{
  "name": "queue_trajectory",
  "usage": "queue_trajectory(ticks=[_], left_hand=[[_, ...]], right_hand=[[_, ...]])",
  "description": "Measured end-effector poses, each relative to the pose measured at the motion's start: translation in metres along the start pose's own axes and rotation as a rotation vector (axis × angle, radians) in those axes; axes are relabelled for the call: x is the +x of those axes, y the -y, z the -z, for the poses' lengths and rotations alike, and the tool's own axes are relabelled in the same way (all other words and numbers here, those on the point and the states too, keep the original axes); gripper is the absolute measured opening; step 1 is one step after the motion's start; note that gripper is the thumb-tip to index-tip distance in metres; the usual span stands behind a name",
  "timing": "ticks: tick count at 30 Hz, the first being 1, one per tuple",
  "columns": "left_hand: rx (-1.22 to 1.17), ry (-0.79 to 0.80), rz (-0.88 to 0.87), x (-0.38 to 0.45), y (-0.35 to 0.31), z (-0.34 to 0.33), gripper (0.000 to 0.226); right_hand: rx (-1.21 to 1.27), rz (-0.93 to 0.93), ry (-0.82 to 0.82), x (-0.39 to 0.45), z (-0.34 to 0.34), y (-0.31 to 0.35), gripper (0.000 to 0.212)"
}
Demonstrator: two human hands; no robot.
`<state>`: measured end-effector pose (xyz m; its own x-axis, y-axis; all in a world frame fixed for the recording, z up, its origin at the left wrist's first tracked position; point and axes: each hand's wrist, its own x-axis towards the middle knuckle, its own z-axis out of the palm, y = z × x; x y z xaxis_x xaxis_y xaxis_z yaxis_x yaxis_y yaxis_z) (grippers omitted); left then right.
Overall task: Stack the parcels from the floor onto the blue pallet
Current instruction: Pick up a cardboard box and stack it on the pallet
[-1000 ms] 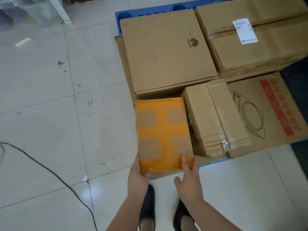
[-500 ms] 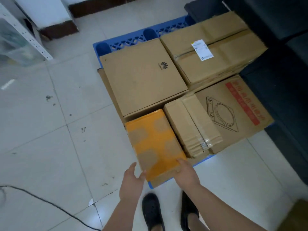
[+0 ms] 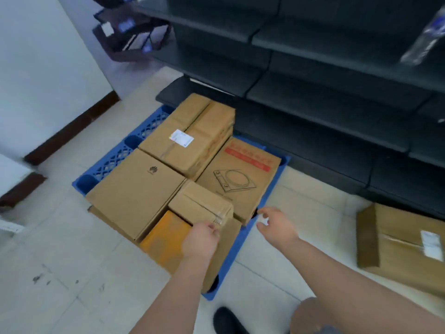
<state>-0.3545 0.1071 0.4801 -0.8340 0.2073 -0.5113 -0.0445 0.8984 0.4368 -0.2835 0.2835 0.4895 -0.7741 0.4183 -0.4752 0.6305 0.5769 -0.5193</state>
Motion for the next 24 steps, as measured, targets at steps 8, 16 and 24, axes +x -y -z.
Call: queue_trajectory(ticks=[8,16,24], left_hand=[[0.378,0.180,-0.455,-0.039,-0.224,-0.117,0.024],[0.575,0.363,-0.643,-0.089,-0.381,-0.265,0.023],[0.734,0.424,-0.775,-0.086,-0.489,-0.363,0.038]], right_hand=[[-0.018,-0.220,-0.183,-0.048,0.142,-0.173,0.032],[0.236,-0.621,-0.273,-0.111,0.229,-0.377,0.037],[0.583,-0.878,-0.368,-0.123,0.257,-0.494,0.041]])
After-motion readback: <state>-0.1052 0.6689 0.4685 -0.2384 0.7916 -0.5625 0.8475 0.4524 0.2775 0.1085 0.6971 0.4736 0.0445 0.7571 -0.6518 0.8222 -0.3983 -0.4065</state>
